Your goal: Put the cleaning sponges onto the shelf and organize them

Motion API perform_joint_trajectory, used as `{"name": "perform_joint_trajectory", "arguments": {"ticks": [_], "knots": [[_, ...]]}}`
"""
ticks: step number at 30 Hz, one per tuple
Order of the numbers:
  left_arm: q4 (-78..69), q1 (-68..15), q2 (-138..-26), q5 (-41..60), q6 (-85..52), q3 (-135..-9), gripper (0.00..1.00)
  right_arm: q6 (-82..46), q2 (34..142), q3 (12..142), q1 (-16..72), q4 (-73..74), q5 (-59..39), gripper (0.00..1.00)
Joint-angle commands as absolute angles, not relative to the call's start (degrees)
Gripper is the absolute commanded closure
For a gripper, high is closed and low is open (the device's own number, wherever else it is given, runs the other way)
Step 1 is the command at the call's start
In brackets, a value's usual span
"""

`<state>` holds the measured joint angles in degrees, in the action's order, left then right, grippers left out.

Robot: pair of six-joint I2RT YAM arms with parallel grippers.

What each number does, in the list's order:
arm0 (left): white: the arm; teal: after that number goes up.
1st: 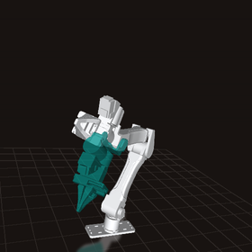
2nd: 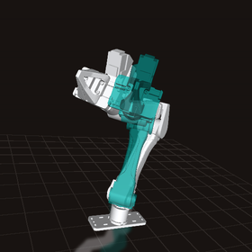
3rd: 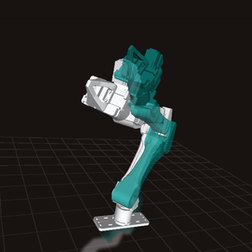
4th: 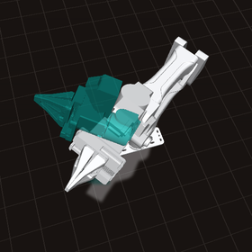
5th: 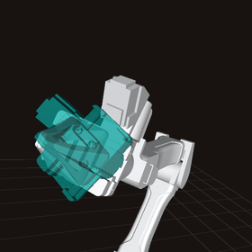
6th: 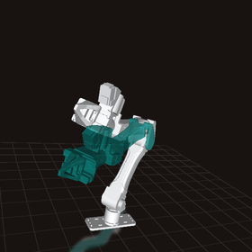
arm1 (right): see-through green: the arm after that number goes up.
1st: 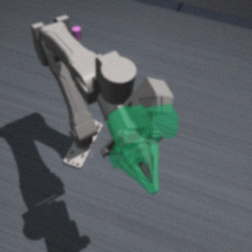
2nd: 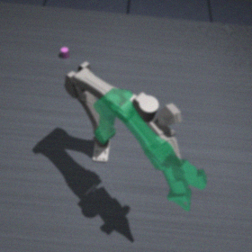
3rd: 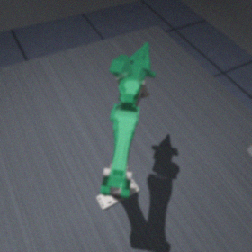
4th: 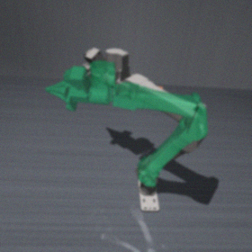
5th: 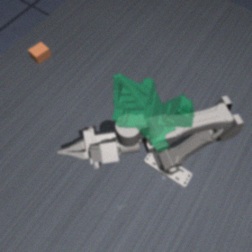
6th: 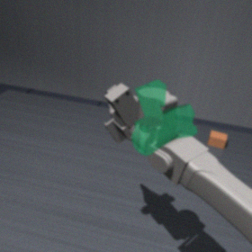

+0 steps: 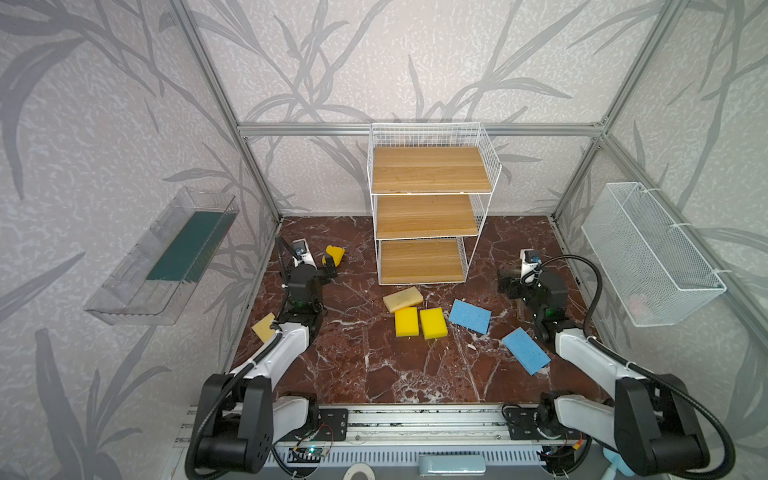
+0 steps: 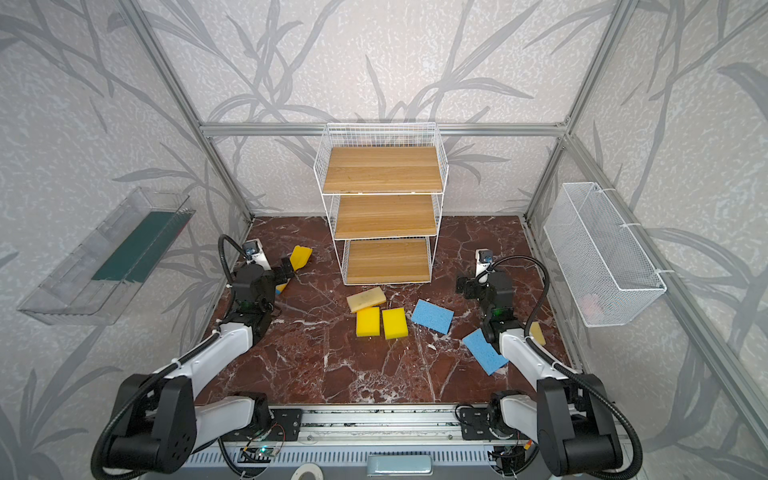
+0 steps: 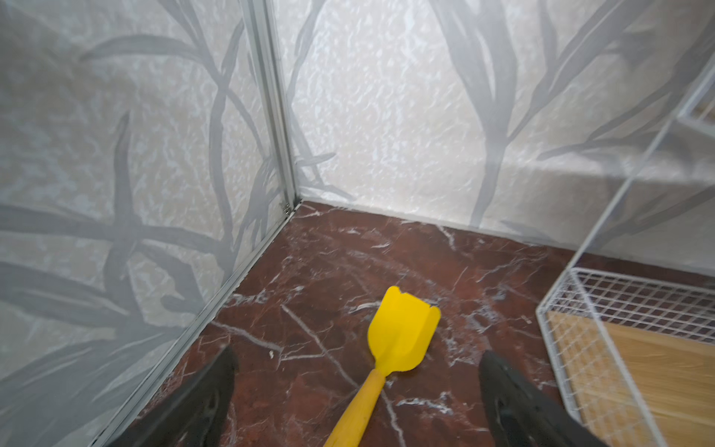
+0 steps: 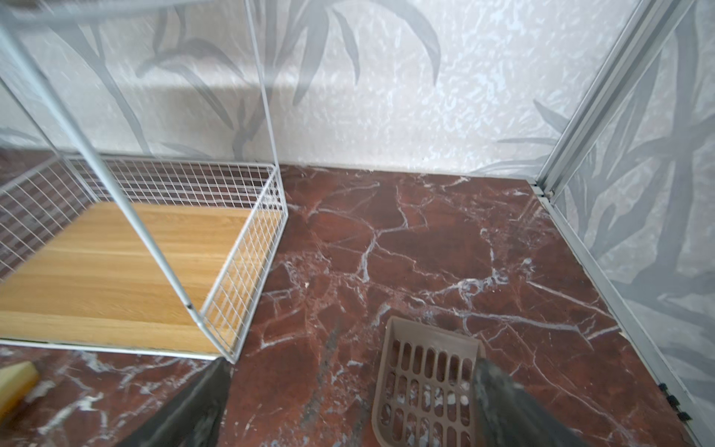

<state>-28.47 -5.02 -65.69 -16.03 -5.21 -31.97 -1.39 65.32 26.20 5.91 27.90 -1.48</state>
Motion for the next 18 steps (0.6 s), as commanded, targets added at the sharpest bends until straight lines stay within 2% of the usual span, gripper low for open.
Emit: {"name": "perform_joint_trajectory", "arguments": {"ticks": [1,6,9,13,18], "knots": [[-19.02,-7.77,-59.77,-12.96,-8.43,-33.29,0.01,-5.56,60.65,28.24,7.17,19.19,-4.57,0.05],[-14.21,-14.53,-52.33,-13.83,-9.57,-32.43,0.09,-8.02,56.55,29.23,9.84,16.75,-7.99,0.07],[-13.12,-20.02,-50.65,-14.41,-9.01,-32.35,0.09,-7.83,56.84,29.78,13.01,16.42,-8.57,0.10],[-13.90,-24.50,-51.25,-15.74,-10.02,-32.35,0.08,-8.18,57.98,30.32,16.28,17.76,-8.32,0.12],[-17.95,-24.96,-56.38,-16.74,-11.59,-32.95,0.09,-11.04,64.03,32.13,16.83,23.34,-9.80,0.17]]}}
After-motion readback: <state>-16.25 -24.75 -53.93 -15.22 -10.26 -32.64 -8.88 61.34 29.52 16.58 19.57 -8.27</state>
